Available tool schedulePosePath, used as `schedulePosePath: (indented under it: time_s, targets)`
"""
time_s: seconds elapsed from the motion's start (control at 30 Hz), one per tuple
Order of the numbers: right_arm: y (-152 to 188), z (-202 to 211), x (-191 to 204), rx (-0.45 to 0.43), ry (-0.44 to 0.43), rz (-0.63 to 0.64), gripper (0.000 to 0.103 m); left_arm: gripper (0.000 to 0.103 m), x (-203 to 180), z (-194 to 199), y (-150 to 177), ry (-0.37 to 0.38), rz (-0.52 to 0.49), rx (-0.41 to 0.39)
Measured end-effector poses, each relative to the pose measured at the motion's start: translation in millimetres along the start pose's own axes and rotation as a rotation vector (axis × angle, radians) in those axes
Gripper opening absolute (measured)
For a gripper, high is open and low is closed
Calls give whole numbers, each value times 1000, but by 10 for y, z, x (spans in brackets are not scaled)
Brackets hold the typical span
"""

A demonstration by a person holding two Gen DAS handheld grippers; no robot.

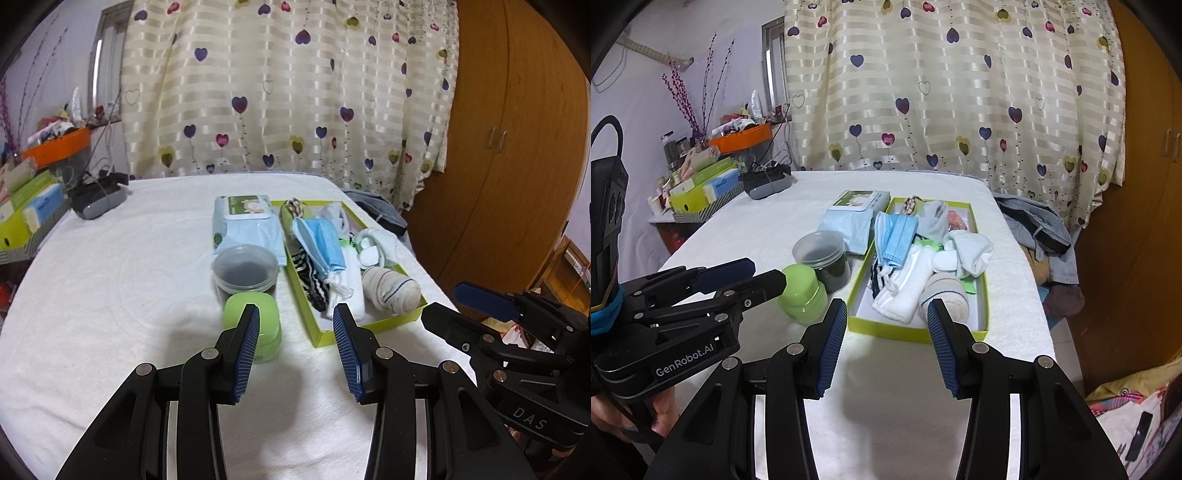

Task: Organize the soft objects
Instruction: 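Withdraw both open tools away from the box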

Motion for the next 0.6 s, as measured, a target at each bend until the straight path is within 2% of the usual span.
schedulePosePath:
  time_s: [0.6]
  targets:
    - [43,-126,44,29,-13,15,47,40,60,-121,83,-64,-12,25]
Point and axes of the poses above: each gripper's, at about its wrist camera, not at the fingertips, and z roughly against the way its jaws point, x to its left, y to its underside, the point moved 8 cm from there along -z, roughly the way its jaws point, and after that the axes turned 8 degrees about -y, right-handed, at the moved point
